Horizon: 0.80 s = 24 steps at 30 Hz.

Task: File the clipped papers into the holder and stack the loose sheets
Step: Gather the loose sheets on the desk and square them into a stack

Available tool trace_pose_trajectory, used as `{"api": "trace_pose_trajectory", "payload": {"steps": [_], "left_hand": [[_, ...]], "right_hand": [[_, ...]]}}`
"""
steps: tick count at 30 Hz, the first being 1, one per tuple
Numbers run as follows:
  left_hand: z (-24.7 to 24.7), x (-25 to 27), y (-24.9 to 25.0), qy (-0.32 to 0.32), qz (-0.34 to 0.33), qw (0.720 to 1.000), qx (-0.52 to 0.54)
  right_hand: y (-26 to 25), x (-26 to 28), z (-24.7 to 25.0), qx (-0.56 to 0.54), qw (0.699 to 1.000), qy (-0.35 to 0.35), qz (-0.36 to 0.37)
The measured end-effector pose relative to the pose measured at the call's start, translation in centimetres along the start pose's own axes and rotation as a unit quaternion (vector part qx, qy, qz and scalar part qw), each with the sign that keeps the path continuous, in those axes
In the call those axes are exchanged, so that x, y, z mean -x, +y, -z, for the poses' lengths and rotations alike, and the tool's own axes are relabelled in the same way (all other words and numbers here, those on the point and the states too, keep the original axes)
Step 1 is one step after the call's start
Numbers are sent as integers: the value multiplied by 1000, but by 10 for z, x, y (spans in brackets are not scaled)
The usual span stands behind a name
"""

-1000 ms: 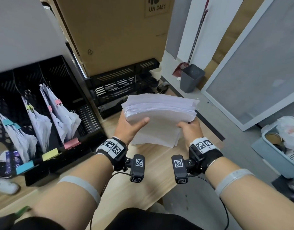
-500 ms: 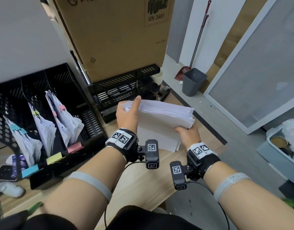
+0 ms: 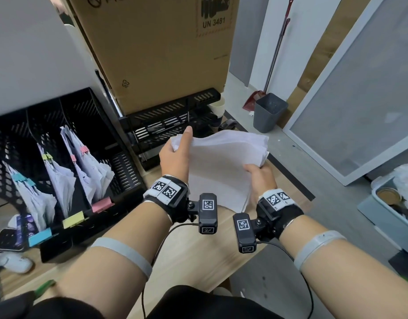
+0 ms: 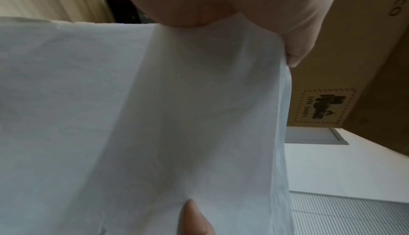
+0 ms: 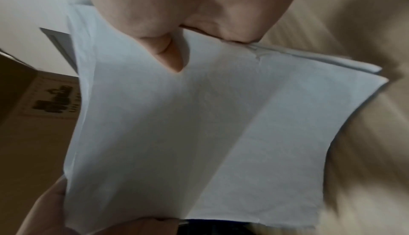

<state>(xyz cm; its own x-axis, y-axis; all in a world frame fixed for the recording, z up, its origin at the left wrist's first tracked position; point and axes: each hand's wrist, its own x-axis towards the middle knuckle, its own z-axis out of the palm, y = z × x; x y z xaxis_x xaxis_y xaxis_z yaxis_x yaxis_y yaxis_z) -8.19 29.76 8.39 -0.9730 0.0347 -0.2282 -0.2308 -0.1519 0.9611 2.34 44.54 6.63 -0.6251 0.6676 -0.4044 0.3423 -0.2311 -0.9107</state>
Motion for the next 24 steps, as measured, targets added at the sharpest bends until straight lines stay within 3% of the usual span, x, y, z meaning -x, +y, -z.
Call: {"api": "trace_pose_trajectory", "payload": {"steps": [5,9,14,19,22,24], "left_hand": [[-2,-7,10,-6,-28,999,26],[10,-5,-17,8,13,999,-31],[13,-4,-21,-44,26,998,-27],[10,-6,-14,-42,36,998,-34],[18,-11,-16,-135,-26,988,-65],[25,-11,-24,-223,-67,965,-117]], "right_hand": [[-12,3,6,-43,999,-13,25],[22,8,9,3,998,-34,-47],[34,8,5,34,994,-33,-101],[23,1,0,-7,998,-16,-66],[23,-5,4,-24,997,-3,-68],[29,-10,7,-16,997,0,-76]]}}
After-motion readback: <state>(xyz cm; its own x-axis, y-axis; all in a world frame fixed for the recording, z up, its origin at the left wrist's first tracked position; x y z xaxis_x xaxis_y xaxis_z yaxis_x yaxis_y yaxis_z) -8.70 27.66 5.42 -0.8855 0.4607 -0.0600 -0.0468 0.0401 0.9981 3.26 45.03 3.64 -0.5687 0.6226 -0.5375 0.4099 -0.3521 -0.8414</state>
